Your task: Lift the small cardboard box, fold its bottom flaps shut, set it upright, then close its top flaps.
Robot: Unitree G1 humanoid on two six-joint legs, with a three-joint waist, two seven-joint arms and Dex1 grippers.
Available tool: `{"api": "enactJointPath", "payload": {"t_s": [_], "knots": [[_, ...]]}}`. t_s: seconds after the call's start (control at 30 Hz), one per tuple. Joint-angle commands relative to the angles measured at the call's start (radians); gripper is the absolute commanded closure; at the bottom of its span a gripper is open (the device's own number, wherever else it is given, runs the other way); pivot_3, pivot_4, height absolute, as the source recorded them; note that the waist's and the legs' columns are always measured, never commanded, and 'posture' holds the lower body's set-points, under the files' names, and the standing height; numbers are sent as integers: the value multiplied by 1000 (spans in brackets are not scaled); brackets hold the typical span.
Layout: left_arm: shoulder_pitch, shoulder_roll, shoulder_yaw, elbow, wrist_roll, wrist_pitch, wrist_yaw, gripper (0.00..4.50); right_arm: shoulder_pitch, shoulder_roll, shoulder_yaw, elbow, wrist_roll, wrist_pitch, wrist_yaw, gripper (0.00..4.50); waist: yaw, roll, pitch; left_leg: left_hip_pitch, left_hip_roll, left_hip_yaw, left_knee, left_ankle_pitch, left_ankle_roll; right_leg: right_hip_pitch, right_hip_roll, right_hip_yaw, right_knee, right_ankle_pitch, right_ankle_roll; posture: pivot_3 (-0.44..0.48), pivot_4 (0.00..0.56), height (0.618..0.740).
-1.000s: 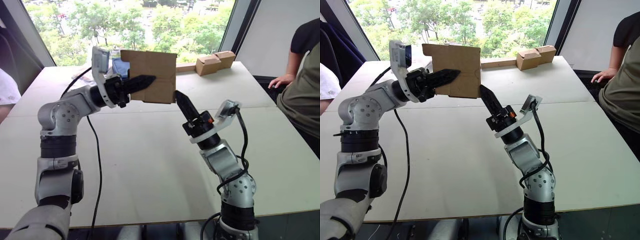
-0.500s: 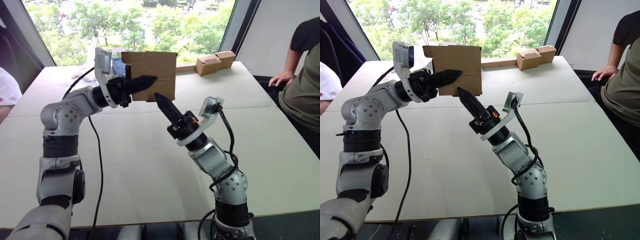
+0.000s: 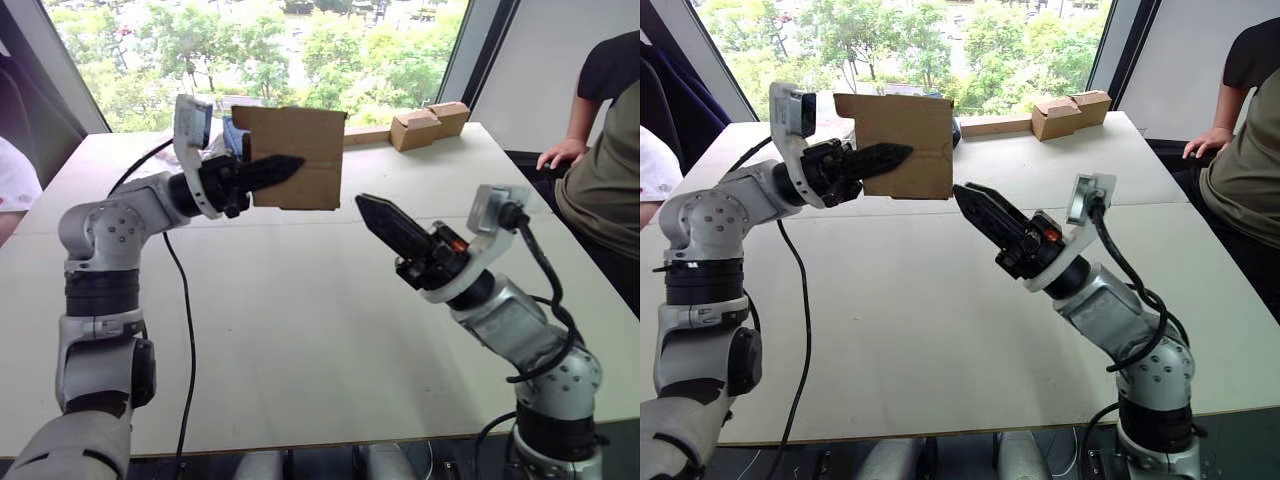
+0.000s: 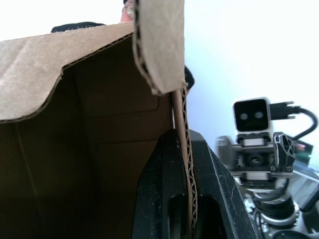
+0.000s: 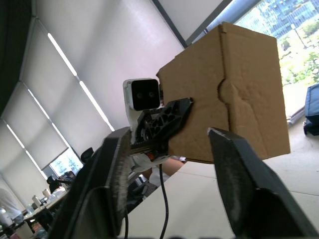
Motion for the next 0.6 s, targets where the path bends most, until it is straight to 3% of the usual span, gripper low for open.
{"api": "enactJointPath", "payload": {"t_s": [0.03,0.1,0.27,0.6], "knots": [[2,5,32,-56,-47,21,5,4500,-24,0,-13,9,-32,-34,-3,1929,0,0,0,0,0,0,0,0,0,0,0,0,0,0,0,0,150,740],[6,0,39,-66,-62,32,17,4500,-28,11,-10,22,-55,-49,-5,2455,1,0,0,0,0,0,0,0,0,0,0,0,0,0,0,0,150,740],[28,-15,46,-103,-95,51,49,4500,-43,42,15,47,-132,-78,4,4304,1,0,0,0,0,0,0,0,0,0,0,0,0,0,0,0,150,740],[51,-42,46,-146,-143,68,95,4500,-90,111,92,88,-244,-72,17,4437,1,0,0,0,0,0,0,0,0,0,0,0,0,0,0,0,150,740]]}}
